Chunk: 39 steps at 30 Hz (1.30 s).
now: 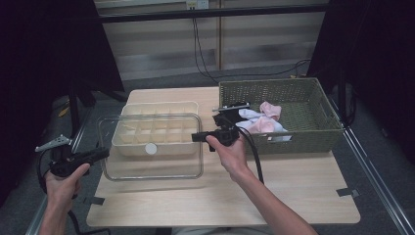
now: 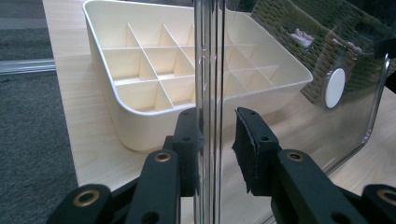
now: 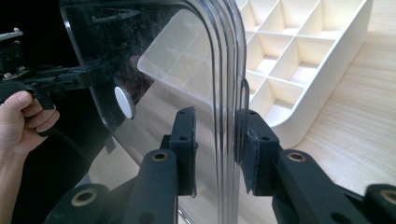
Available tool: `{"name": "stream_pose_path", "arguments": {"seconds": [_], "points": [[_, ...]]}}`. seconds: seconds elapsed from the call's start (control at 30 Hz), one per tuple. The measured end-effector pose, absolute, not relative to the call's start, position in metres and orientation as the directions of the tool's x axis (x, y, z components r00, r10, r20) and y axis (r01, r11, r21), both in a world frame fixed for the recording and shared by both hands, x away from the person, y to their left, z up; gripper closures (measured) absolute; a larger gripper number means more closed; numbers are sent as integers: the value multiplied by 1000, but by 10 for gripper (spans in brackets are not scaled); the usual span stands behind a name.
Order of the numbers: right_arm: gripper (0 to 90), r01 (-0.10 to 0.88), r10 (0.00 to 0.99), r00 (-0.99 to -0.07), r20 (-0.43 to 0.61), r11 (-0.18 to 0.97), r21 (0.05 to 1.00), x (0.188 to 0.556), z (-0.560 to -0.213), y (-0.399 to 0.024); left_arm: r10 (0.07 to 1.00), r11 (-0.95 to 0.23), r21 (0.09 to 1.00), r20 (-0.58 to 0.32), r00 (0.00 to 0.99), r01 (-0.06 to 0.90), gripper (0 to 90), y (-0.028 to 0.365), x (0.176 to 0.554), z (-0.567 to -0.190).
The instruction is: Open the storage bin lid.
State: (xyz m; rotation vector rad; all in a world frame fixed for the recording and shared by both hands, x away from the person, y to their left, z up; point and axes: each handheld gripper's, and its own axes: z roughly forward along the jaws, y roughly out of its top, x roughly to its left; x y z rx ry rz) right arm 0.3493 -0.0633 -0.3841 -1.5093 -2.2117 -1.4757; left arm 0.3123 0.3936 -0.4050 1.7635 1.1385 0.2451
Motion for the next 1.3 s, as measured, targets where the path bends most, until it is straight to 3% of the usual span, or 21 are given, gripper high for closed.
{"name": "stream_pose_path", "arguments": {"seconds": [0.8,1.3], "points": [[689,780,653,-518,552,96,618,319,-409,-50,785,-46,789,-351,511,613,717,408,266,-427],[688,801,677,-497,543,117,587,313,-431,-45,791,-48,745,-379,480,666,711,408,265,-449]]}}
